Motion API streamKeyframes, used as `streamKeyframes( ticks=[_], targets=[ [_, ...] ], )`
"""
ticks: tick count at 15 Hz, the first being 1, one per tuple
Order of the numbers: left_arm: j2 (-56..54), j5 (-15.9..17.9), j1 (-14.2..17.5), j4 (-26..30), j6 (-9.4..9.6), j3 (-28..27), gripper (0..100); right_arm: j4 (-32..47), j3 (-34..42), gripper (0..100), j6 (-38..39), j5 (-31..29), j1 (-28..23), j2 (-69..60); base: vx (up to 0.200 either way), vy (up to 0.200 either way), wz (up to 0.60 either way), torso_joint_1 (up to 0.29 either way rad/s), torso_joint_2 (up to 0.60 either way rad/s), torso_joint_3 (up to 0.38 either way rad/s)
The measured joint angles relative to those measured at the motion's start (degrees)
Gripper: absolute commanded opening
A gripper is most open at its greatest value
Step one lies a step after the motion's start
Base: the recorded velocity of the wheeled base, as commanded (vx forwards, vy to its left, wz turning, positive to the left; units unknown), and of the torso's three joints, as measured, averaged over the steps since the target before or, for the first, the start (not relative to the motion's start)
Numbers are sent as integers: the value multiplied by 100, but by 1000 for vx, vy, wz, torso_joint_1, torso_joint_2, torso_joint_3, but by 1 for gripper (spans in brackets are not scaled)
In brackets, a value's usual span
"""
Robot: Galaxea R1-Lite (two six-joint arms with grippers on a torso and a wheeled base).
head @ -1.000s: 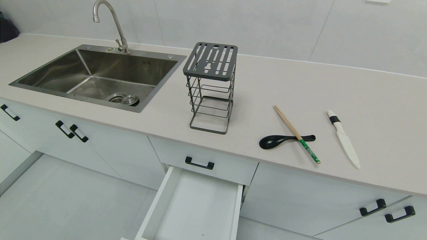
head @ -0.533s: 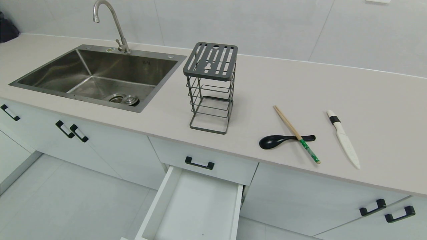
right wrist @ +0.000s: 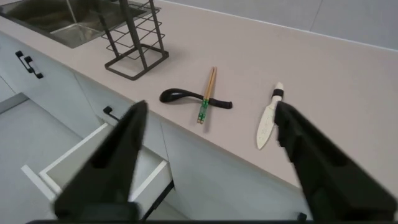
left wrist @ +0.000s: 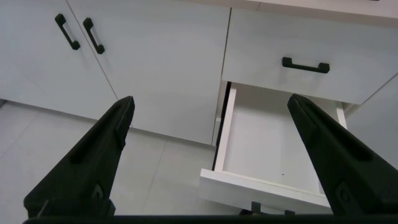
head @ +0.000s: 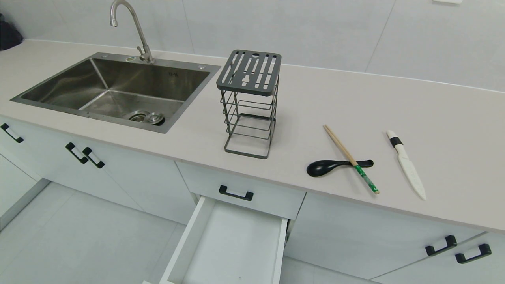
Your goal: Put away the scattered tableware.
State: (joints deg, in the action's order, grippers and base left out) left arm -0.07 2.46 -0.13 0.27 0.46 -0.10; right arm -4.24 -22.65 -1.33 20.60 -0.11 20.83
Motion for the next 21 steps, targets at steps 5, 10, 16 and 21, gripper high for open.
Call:
streamKeyframes(
  ticks=[5, 10, 16, 21],
  targets=[
    [0, 0, 0, -2, 5, 0, 100, 1, -218, 100, 5, 9, 286, 741, 0, 0, 0, 0, 0, 0],
    [0, 0, 0, -2, 5, 0, 100, 1, -678, 100, 33, 0, 612, 2035, 0, 0, 0, 0, 0, 0],
    [0, 0, 2, -2, 5, 0, 100, -44, -1239, 100, -26, -174, 962, 3394, 0, 0, 0, 0, 0, 0],
    [0, 0, 0, 0, 5, 0, 100, -27, -1853, 100, -33, -1286, 2020, 4262, 0, 0, 0, 0, 0, 0]
  ],
)
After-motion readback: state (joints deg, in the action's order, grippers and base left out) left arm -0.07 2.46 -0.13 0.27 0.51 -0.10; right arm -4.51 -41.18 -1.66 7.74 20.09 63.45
